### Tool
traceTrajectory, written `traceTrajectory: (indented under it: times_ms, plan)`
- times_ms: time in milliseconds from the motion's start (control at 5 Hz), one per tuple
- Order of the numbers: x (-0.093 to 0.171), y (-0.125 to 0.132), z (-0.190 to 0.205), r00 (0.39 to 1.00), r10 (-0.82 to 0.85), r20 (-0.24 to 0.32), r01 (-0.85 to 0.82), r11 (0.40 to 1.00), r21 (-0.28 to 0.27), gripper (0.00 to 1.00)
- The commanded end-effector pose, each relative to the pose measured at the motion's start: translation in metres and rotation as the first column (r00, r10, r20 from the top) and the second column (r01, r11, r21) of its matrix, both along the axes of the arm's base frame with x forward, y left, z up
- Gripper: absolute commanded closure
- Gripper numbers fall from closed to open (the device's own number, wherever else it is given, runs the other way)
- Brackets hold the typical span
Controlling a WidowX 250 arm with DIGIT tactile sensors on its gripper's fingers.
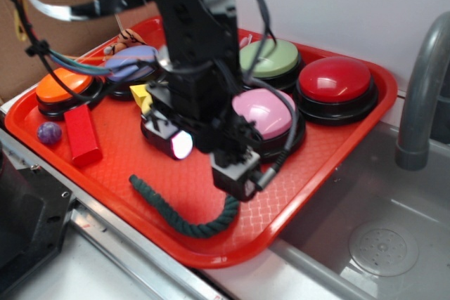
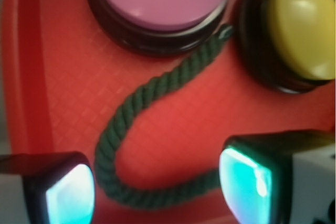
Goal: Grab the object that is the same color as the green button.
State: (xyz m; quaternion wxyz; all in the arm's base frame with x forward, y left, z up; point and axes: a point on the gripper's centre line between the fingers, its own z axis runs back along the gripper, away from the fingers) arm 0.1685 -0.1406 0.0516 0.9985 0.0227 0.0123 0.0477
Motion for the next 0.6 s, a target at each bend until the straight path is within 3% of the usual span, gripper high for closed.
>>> traceTrajectory:
  times_ms: [0,200,400]
  plan:
    - [0.0201,-0.0033,-0.0280,0.999,0.049,-0.007,-0.050,0.996,-0.068,0.00]
    - [0.0228,-0.0006,-0.0339,0.998,0.065,-0.009,-0.065,0.994,-0.085,0.00]
    - [0.0225,-0.0017,-0.0345,0.995,0.101,-0.007,-0.101,0.992,-0.070,0.81]
